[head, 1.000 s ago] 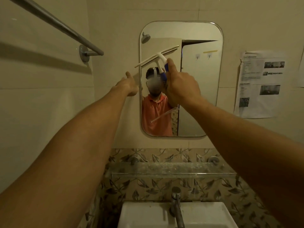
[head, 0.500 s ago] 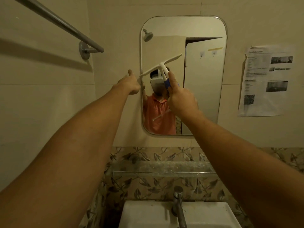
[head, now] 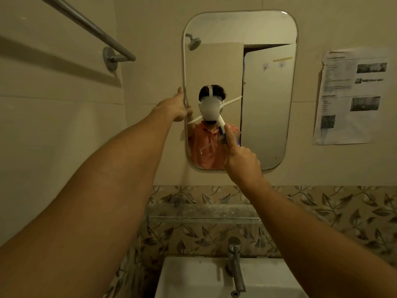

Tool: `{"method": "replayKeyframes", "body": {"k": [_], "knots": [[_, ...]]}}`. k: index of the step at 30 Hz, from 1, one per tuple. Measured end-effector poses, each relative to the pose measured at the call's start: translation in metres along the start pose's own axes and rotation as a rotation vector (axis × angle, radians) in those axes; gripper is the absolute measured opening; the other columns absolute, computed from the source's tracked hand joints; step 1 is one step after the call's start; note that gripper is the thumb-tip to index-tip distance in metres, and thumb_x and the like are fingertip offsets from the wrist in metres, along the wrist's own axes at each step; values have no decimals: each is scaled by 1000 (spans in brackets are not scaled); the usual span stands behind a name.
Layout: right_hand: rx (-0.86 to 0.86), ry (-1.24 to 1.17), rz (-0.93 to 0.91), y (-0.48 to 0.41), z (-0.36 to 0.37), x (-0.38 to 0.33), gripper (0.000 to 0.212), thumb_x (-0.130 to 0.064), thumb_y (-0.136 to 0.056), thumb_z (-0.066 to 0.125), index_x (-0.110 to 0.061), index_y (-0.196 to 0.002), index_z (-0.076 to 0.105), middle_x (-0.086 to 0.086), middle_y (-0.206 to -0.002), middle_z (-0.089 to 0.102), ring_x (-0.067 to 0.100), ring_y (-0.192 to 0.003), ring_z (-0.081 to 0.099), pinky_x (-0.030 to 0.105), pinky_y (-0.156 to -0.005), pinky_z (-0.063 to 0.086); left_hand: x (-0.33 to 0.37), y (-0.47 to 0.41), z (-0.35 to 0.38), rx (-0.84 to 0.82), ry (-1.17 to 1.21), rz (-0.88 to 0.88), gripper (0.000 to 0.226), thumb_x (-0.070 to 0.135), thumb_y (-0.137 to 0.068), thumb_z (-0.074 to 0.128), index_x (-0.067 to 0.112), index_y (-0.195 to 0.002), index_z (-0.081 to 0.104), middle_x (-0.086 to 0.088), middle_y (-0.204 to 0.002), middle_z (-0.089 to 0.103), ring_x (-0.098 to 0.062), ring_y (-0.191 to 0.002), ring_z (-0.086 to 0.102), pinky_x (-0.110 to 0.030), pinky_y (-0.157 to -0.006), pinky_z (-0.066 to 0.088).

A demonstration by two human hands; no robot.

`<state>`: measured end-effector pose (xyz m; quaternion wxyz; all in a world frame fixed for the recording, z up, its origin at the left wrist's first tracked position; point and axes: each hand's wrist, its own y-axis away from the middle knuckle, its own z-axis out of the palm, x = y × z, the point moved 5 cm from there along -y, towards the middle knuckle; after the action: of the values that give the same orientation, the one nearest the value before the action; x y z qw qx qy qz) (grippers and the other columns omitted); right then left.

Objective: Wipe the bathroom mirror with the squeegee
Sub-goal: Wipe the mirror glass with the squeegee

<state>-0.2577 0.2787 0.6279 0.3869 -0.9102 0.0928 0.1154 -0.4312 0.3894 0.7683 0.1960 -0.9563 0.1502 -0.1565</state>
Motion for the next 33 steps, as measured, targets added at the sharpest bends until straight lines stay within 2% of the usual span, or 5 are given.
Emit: {"method": "replayKeyframes", "body": {"k": [7, 15, 20, 25, 33], "knots": [[-37, -6, -3, 31, 26, 21, 90, -15, -105, 45, -45, -155, -23, 8, -76, 53, 17, -55, 51, 37, -51, 53, 3, 3, 8, 49, -54, 45, 77, 26, -101, 45, 36, -159, -5, -22, -145, 46, -40, -127, 48, -47, -100, 43], [-43, 46, -20, 47, 37, 31, 90, -20, -106, 45, -44, -152, -29, 7, -76, 51, 14, -53, 49, 31, -49, 43, 6, 5, 14, 63, -62, 5, 75, 34, -101, 49, 39, -159, 0, -20, -151, 35, -40, -136, 37, -53, -106, 38], [-45, 53, -9, 50, 38, 32, 89, -19, -106, 44, -43, -154, -26, 6, -71, 48, 15, -51, 47, 30, -47, 39, 8, 11, 19, 51, -76, 6, 75, 30, -102, 48, 38, -159, 0, -20, -161, 16, -41, -145, 25, -54, -112, 31], [-81, 61, -11, 64, 44, 39, 92, -20, -106, 44, -46, -149, -33, 7, -75, 53, 14, -52, 48, 26, -45, 33, 8, 13, 25, 50, -87, 13, 77, 27, -101, 49, 39, -159, 0, -21, -159, 16, -41, -143, 25, -53, -110, 33], [-125, 76, 13, 93, 55, 51, 86, -23, -108, 42, -44, -149, -31, 4, -72, 53, 13, -51, 47, 26, -45, 37, 8, 20, 32, 46, -101, 15, 76, 26, -101, 48, 39, -159, 0, -21, -164, 4, -39, -148, 14, -54, -114, 27]]}}
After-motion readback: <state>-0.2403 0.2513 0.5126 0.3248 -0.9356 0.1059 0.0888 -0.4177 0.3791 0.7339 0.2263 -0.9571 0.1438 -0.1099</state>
